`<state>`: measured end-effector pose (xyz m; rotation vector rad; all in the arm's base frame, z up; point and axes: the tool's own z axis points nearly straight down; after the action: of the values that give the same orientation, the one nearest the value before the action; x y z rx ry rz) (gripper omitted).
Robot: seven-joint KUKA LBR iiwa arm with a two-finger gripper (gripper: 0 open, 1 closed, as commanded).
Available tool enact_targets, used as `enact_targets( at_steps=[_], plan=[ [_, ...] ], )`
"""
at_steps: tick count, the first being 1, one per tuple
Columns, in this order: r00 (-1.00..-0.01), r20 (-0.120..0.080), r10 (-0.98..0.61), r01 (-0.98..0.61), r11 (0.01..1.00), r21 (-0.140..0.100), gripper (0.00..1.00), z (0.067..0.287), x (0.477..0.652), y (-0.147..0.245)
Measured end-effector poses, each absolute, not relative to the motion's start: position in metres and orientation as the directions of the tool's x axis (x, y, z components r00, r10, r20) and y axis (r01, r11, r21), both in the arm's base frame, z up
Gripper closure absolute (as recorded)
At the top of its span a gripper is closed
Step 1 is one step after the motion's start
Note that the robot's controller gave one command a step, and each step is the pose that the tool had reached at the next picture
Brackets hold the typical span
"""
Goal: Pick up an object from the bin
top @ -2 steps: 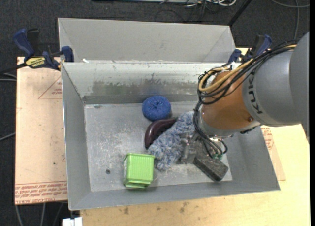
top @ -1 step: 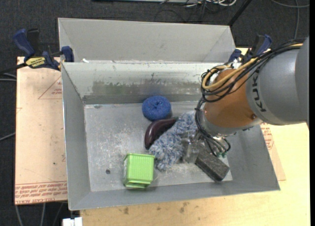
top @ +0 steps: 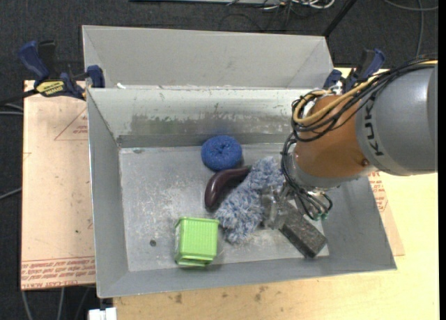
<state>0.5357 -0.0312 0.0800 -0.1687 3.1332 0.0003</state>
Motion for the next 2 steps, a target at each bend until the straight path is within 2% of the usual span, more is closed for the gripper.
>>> enact_targets(
  at_steps=[1, 2],
  plan=[
    [-0.995, -0.011, -0.102, -0.102, 0.995, -0.001, 1.0, 0.2573, 0.5509, -0.0235],
    [-0.995, -0.003, -0.102, -0.102, 0.995, 0.0, 0.0, 0.2534, 0.5491, -0.0231]
  ],
)
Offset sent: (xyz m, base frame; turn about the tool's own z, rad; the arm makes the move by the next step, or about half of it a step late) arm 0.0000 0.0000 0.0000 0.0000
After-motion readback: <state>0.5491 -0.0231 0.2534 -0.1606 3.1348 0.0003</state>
